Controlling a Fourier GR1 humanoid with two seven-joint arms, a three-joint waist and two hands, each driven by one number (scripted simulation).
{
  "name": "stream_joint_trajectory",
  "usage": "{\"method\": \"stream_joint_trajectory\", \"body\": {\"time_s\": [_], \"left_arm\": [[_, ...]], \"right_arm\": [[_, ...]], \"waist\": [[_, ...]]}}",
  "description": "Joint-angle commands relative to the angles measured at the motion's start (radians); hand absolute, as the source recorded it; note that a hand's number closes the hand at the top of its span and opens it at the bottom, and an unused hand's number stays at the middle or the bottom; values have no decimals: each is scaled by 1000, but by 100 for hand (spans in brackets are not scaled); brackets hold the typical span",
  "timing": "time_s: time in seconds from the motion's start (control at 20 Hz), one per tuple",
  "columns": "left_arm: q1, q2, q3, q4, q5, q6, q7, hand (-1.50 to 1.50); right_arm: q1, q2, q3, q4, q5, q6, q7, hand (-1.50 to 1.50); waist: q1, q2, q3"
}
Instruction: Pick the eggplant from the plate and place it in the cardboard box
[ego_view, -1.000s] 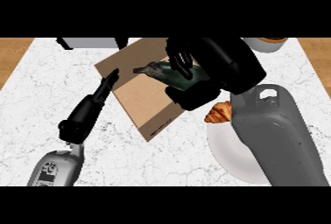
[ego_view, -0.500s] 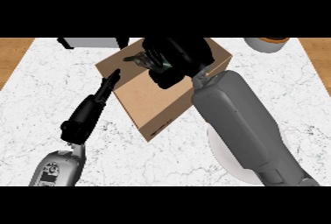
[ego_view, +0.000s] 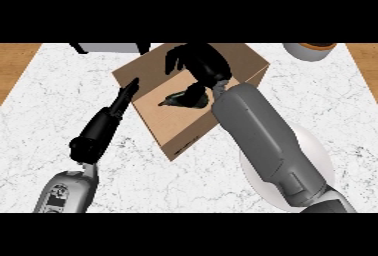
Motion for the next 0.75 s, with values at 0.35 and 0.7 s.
{"method": "stream_joint_trajectory", "body": {"time_s": [0.35,0.7], "left_arm": [[15,-20,-8,71,-11,-2,-12,0],[15,-12,-1,42,-9,-10,22,0]], "right_arm": [[-15,5,-150,124,-336,-115,-212,-150],[-45,-37,-384,189,-549,11,-300,-150]], "waist": [[-6,5,-3],[-20,4,-3]]}}
